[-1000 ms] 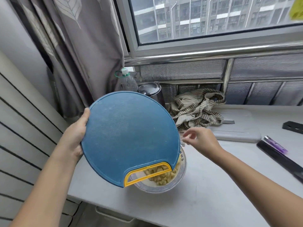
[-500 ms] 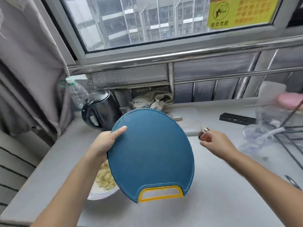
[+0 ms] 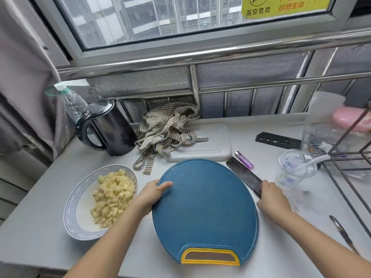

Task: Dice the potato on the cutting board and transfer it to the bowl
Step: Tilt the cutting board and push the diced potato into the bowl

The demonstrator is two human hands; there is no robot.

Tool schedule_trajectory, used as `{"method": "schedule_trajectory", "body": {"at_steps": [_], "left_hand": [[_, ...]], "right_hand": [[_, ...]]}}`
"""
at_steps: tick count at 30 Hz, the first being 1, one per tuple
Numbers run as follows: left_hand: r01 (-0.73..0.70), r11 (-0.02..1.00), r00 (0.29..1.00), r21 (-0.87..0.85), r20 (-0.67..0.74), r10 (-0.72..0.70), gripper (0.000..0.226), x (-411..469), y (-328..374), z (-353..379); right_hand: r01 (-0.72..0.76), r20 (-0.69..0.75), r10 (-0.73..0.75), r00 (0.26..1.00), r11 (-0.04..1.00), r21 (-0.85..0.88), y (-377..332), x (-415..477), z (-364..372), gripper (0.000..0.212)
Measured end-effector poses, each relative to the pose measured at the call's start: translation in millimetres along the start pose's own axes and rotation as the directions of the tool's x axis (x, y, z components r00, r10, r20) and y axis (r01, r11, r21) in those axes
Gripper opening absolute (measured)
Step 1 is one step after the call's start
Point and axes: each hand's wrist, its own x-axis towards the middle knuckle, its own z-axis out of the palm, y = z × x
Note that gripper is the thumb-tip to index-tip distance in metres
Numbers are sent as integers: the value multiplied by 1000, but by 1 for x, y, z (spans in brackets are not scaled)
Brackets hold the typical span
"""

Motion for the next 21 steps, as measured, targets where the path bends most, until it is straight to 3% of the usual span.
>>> {"method": "schedule_trajectory", "body": {"at_steps": [5, 8, 13, 17, 21], "left_hand": [[-4, 990, 979, 143, -202, 33, 59, 16, -27, 5], [9, 985, 964, 174, -264, 38, 63, 25, -36, 13], [46, 977, 938, 207, -346, 29, 66, 37, -44, 19], [16, 930, 905, 366, -401, 142, 54, 41, -48, 23], [-31, 868, 922, 495, -322, 217, 42, 43, -49, 26]], "right_hand": [[49, -57, -48, 997, 998, 30, 4, 8, 11, 25], [47, -77, -36, 996, 987, 154, 4, 11, 13, 30], [66, -96, -31, 995, 919, 389, 6, 8, 14, 33], [162, -134, -117, 984, 902, 401, 1, 1, 9, 30], [290, -120, -264, 957, 871, 397, -16, -9, 6, 30]]}}
